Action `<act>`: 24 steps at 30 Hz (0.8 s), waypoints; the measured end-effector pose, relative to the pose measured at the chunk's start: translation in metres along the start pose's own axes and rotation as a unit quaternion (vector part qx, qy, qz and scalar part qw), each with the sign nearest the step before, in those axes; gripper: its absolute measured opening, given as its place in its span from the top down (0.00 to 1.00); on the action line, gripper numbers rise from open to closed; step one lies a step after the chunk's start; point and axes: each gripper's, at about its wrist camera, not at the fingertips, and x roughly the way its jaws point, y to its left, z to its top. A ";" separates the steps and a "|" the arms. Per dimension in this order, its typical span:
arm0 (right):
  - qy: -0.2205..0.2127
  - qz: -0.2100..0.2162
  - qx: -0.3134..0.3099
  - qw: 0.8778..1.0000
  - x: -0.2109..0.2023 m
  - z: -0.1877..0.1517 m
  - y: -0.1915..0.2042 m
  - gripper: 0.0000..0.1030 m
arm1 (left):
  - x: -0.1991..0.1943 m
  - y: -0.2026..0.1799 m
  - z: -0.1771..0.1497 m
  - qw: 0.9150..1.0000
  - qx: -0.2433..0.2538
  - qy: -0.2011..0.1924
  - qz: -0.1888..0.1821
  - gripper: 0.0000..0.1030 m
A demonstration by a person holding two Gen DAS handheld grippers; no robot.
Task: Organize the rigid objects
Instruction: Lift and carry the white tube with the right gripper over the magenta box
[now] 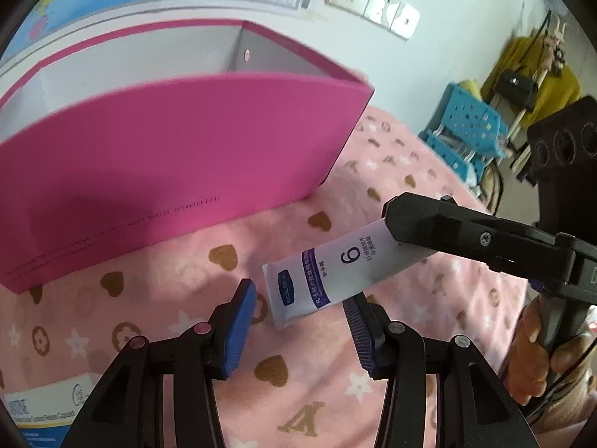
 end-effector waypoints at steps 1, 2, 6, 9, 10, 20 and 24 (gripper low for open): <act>-0.004 0.005 -0.002 1.000 -0.003 0.002 0.003 0.75 | -0.004 0.000 0.001 1.000 0.001 -0.005 0.002 0.52; -0.006 0.009 -0.004 1.000 -0.005 0.005 0.005 0.75 | -0.008 -0.001 0.003 1.000 0.002 -0.010 0.004 0.53; -0.015 0.025 -0.017 0.999 -0.010 0.014 0.018 0.75 | -0.024 0.000 0.011 1.000 0.000 -0.027 -0.001 0.53; -0.022 0.040 -0.024 0.999 -0.012 0.024 0.026 0.75 | -0.037 0.001 0.019 0.999 0.003 -0.042 0.004 0.53; -0.024 0.044 -0.025 0.998 -0.012 0.027 0.028 0.75 | -0.042 0.001 0.022 0.999 0.004 -0.047 0.006 0.53; -0.050 0.077 -0.047 0.995 -0.006 0.067 0.047 0.75 | -0.074 0.010 0.058 0.996 0.014 -0.086 0.033 0.54; -0.056 0.086 -0.042 0.994 0.001 0.083 0.046 0.75 | -0.072 0.013 0.070 0.995 0.018 -0.088 0.044 0.56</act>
